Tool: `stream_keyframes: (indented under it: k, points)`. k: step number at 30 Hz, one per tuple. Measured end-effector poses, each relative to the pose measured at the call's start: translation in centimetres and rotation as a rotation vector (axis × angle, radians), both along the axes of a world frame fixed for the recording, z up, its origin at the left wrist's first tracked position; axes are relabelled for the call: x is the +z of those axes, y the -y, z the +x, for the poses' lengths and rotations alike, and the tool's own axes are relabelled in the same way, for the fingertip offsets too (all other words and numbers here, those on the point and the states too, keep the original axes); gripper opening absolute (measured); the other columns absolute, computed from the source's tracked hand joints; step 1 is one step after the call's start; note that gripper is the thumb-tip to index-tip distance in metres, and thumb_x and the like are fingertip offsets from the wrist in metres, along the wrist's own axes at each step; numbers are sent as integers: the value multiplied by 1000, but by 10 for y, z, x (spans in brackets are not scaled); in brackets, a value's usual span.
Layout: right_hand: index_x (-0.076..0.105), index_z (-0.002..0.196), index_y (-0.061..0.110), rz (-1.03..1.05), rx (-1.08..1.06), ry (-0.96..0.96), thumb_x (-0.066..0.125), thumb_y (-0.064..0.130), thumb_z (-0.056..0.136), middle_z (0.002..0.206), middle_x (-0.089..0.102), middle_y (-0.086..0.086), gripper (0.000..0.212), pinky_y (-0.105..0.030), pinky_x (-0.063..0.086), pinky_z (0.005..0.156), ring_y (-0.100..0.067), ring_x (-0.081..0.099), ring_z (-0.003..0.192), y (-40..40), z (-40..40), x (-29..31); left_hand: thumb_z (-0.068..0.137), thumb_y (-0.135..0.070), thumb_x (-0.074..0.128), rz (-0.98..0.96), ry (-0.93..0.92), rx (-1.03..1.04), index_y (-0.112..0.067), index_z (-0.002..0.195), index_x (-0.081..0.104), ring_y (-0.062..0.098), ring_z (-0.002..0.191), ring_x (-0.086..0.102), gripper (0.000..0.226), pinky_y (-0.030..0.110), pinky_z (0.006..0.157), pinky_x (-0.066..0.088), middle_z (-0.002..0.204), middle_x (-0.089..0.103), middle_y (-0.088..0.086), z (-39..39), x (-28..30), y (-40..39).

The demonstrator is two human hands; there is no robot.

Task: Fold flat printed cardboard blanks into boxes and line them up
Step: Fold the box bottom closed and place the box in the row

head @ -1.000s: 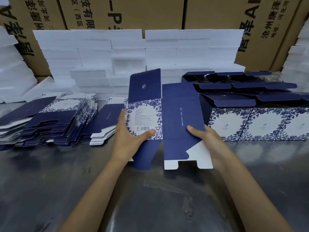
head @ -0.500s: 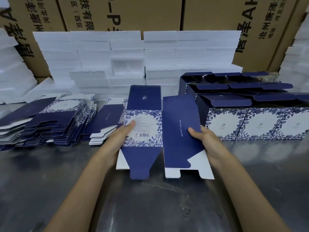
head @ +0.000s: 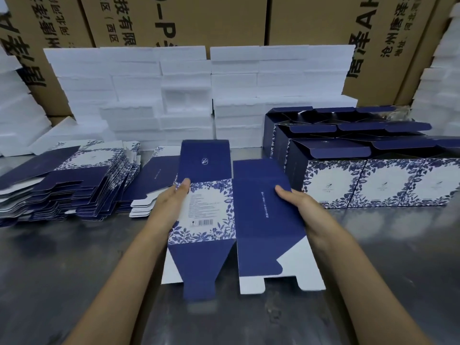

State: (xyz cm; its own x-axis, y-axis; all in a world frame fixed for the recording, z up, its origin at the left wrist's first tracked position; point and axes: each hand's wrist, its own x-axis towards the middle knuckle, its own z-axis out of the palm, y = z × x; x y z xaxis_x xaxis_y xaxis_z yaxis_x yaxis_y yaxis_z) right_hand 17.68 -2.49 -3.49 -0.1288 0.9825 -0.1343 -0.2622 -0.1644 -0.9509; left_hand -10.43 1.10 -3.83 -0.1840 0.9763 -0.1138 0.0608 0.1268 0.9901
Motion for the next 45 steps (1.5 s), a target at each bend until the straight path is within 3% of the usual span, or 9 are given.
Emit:
stream_keyframes:
  k: [6,8,11,14,18,26,30,35,45]
  points:
    - [77,112,12,15,-53,34,61,24,102,118,75,-13,23,-44,59,90,-32,73,107,-1,-3,-1,90,-61,59,112,12,122,-33,87,69,10,81,67,30,29,69,49,81,73,-19,0,0,-1]
    - [76,111,13,37,-135,46,60,22,103,112,77,-10,21,-37,63,74,-28,76,99,-1,-2,2,89,-54,67,176,9,110,-35,110,66,14,93,68,28,33,79,53,95,72,-13,4,-3,-2]
    - [74,109,15,59,-222,41,62,23,101,98,80,-4,17,-28,61,62,-21,78,86,-3,1,8,88,-30,75,242,12,-36,-42,150,32,9,121,57,76,33,100,46,128,58,-18,12,-4,4]
    - [72,87,18,55,-321,40,68,23,96,71,77,6,11,-18,54,49,-10,74,60,-4,5,18,78,-34,82,280,-76,-266,-55,144,38,-4,132,43,82,26,111,34,139,43,-37,21,-2,13]
    - [83,98,19,54,-197,-131,64,40,95,101,80,-5,28,-26,59,60,-21,78,83,5,3,22,61,-57,80,216,-128,-438,-64,131,50,-10,142,28,76,36,122,25,155,30,-33,29,4,24]
    - [68,130,22,154,-65,60,40,34,102,134,68,-5,41,-31,53,78,-19,65,110,5,-11,16,77,-12,84,406,48,-476,-49,149,35,-10,127,51,95,24,101,47,134,54,-37,34,16,36]
    - [61,135,31,249,88,208,62,30,76,140,62,3,59,-39,50,98,-19,61,125,4,-13,5,78,3,77,552,2,-317,-24,140,53,-9,109,63,71,9,83,49,115,67,-32,35,22,42]
    - [40,149,51,281,244,332,89,34,64,155,45,18,99,-41,33,120,-6,43,142,3,-10,1,78,4,79,534,-25,-341,-24,129,58,7,120,60,62,25,95,52,137,56,-11,36,24,43]
    - [46,138,52,376,18,537,84,46,80,140,56,20,70,-13,52,87,10,57,119,0,-27,-8,66,-24,84,476,25,-377,-27,123,57,4,108,65,63,18,83,52,118,66,-19,37,27,44]
